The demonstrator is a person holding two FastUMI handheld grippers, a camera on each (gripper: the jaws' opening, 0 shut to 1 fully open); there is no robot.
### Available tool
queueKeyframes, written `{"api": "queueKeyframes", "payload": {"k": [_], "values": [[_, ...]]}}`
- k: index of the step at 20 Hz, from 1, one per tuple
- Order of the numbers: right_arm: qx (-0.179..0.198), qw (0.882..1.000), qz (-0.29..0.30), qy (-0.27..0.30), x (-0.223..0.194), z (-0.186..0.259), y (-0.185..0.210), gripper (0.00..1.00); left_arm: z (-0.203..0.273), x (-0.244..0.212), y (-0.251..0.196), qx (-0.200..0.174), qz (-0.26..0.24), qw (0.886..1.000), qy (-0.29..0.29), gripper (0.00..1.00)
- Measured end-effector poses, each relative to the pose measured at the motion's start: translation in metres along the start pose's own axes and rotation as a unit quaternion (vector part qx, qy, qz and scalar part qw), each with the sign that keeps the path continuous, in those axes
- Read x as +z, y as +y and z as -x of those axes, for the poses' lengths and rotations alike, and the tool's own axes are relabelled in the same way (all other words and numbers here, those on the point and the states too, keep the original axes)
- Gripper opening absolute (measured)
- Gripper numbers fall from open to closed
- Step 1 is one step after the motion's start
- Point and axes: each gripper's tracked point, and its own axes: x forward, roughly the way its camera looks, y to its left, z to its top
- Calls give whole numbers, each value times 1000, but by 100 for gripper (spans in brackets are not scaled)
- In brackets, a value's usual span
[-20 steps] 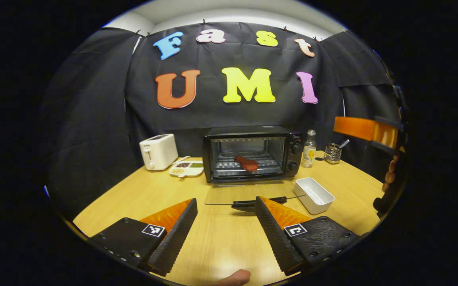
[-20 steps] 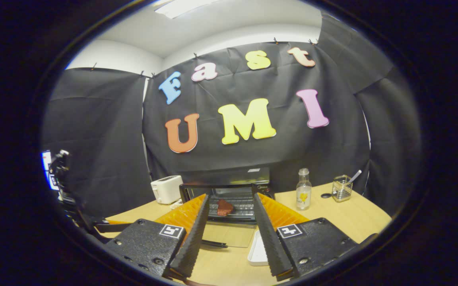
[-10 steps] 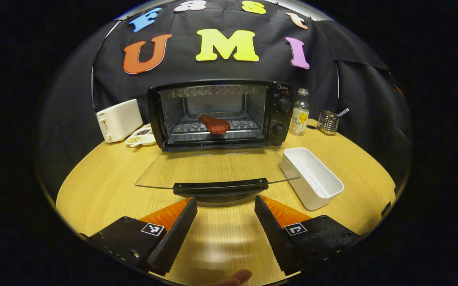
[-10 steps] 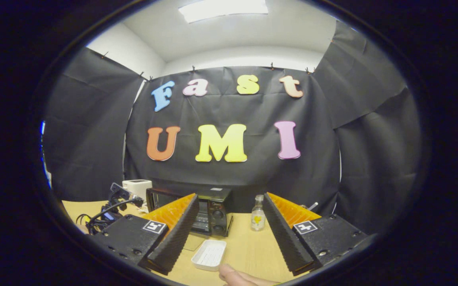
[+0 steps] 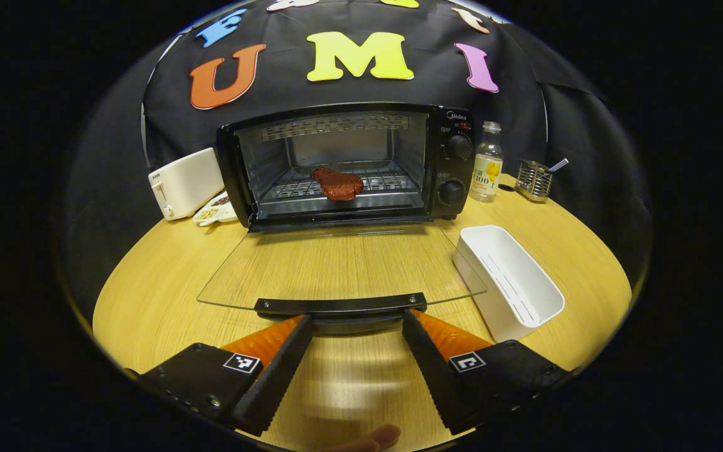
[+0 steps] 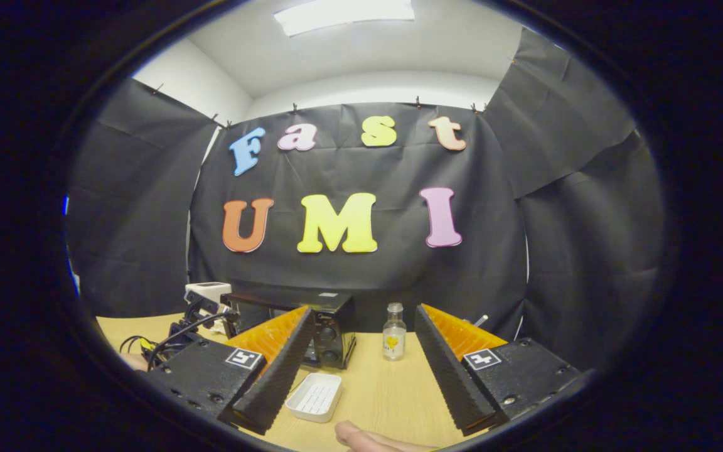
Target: Open the electric oven with the left hand, put the food in, and close the electric oven.
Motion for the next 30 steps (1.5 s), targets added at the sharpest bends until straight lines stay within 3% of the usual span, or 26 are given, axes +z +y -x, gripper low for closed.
{"api": "queueKeyframes", "payload": {"k": [11,22,30], "values": [[-87,996,-10,-31,40,38,-42,100,19,50,8,10,-6,996,-93,96],[-75,997,-11,-4,37,37,-30,100,23,95,15,19,-15,992,-121,96],[-69,997,-18,-2,59,57,-19,100,11,174,23,15,-14,984,-178,96]]}}
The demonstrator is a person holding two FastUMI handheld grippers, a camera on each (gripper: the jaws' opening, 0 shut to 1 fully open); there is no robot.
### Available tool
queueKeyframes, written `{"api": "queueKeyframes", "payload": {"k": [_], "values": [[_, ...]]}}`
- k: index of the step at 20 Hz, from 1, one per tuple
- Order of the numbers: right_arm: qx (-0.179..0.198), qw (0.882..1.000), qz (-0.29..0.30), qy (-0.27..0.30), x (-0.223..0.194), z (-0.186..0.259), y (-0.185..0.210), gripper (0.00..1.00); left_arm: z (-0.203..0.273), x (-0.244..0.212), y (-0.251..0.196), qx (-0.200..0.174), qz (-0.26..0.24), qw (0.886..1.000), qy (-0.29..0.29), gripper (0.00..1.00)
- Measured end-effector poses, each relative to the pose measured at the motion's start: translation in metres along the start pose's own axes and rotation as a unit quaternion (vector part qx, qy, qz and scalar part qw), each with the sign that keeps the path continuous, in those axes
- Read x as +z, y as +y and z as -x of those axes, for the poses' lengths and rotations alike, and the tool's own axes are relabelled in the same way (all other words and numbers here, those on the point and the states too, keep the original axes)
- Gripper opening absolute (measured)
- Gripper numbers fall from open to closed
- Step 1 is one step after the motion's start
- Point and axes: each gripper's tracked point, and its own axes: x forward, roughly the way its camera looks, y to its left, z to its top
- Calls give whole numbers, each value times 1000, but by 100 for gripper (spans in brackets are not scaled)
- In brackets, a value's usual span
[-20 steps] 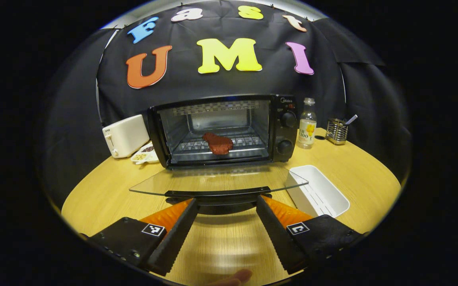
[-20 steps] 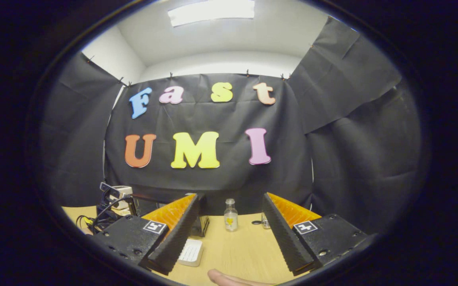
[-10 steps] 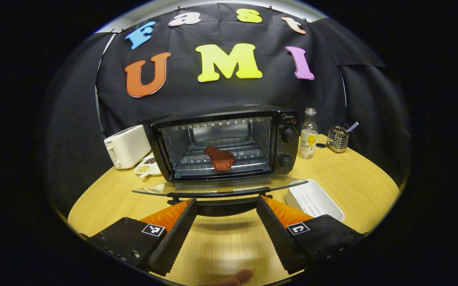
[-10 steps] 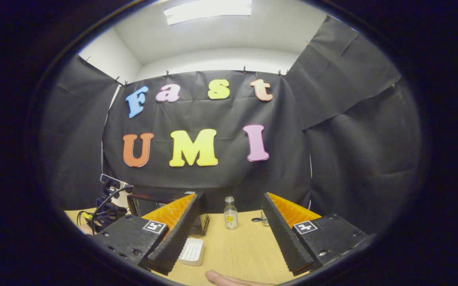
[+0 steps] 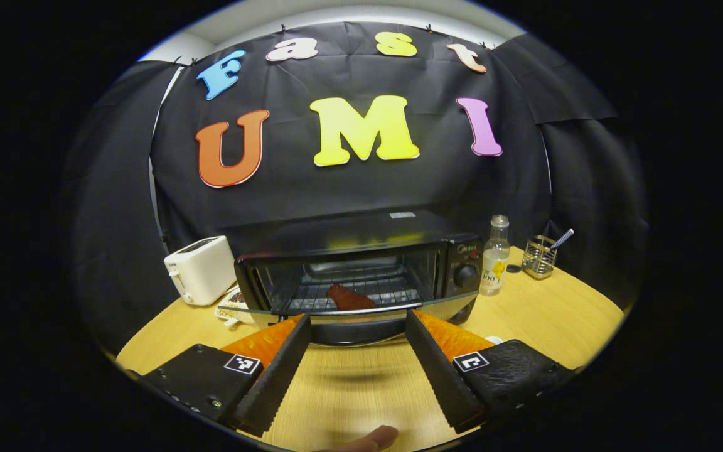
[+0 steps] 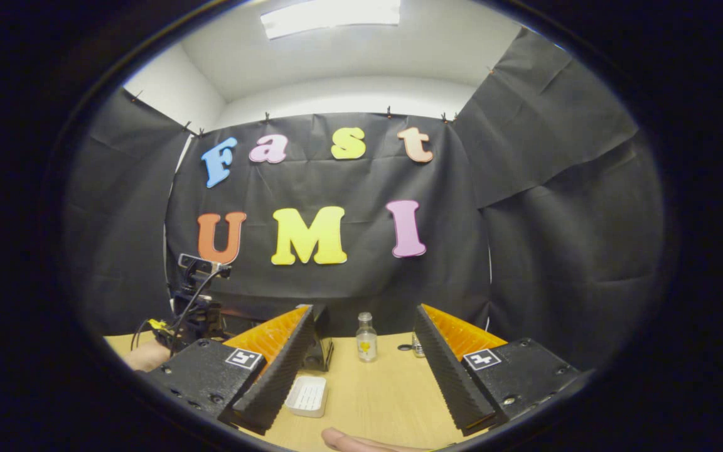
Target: Open the electric oven with the left hand, put the food in, and close the electric oven.
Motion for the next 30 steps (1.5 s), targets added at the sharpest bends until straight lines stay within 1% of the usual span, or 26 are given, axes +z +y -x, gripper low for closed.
{"api": "queueKeyframes", "payload": {"k": [2,3,6,7,9,14,17,19,21,23,25,27,30], "values": [[6,1000,-11,0,6,8,4,100,1,0,6,3,13,1000,15,96],[13,1000,-12,2,7,11,9,100,9,1,8,5,21,1000,21,96],[14,1000,-4,2,12,21,12,100,46,9,9,-11,46,999,25,96],[11,1000,-6,-2,17,25,12,100,60,14,13,-9,50,998,23,96],[18,1000,-2,-6,24,33,22,100,91,25,28,-2,57,998,12,96],[19,1000,12,-9,38,41,42,100,174,54,50,11,56,998,-27,95],[32,999,13,-4,44,44,62,100,221,77,58,11,56,996,-63,95],[39,999,12,-5,49,46,72,100,255,85,62,23,54,994,-92,95],[43,999,6,-7,53,49,79,100,287,94,59,23,51,991,-122,95],[55,998,4,-11,55,53,91,100,313,95,55,17,44,988,-145,95],[61,998,6,-12,54,54,99,100,328,86,53,15,33,988,-152,95],[69,998,11,-9,50,57,108,100,331,80,52,16,27,988,-148,95],[76,997,18,-3,47,59,113,100,326,75,48,11,39,990,-138,95]]}}
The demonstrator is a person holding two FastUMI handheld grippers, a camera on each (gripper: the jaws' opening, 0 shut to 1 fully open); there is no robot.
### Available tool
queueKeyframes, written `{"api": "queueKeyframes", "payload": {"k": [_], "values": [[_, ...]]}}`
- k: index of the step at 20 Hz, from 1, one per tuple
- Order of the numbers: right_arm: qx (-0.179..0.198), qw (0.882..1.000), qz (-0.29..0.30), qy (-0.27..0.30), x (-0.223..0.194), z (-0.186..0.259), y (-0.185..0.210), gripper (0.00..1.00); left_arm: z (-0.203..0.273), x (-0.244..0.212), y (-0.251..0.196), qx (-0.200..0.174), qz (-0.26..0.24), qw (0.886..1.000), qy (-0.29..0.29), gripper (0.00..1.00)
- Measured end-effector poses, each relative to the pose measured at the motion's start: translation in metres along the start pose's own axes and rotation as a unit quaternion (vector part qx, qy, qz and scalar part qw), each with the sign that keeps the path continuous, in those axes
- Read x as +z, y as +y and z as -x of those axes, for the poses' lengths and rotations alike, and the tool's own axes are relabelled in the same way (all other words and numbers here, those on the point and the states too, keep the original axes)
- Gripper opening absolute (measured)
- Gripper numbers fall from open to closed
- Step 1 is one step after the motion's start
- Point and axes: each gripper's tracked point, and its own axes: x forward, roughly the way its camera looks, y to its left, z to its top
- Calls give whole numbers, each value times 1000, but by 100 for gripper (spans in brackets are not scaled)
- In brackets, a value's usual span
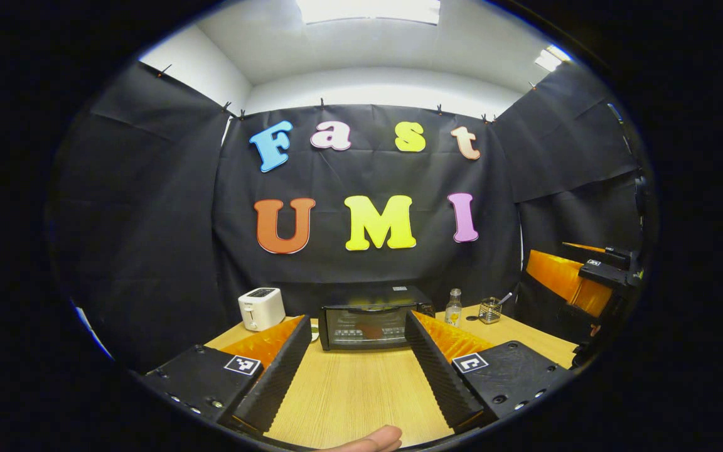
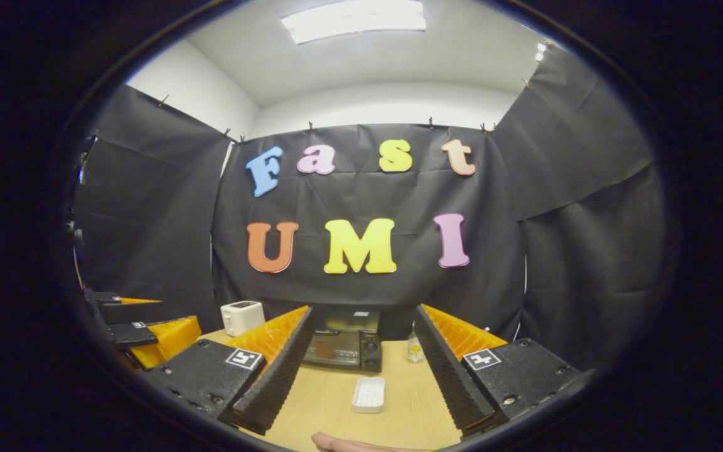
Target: Open the electric oven with the left hand, put the food in, and close the electric oven.
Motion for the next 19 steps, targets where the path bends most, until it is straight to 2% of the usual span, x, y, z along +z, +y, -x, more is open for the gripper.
{"api": "queueKeyframes", "payload": {"k": [2,4,8,12,19], "values": [[-7,1000,2,-3,2,-1,-4,100,-2,-1,-2,-5,5,1000,2,95],[-14,1000,6,-2,-1,-3,-6,100,-2,-3,6,5,-1,1000,2,95],[3,1000,-5,7,-6,-5,3,100,1,6,12,20,3,1000,-15,95],[-1,1000,-1,1,-4,-5,-4,100,8,17,17,28,2,999,-35,95],[0,1000,5,-15,3,0,-6,100,12,20,6,14,-2,999,-42,95]]}}
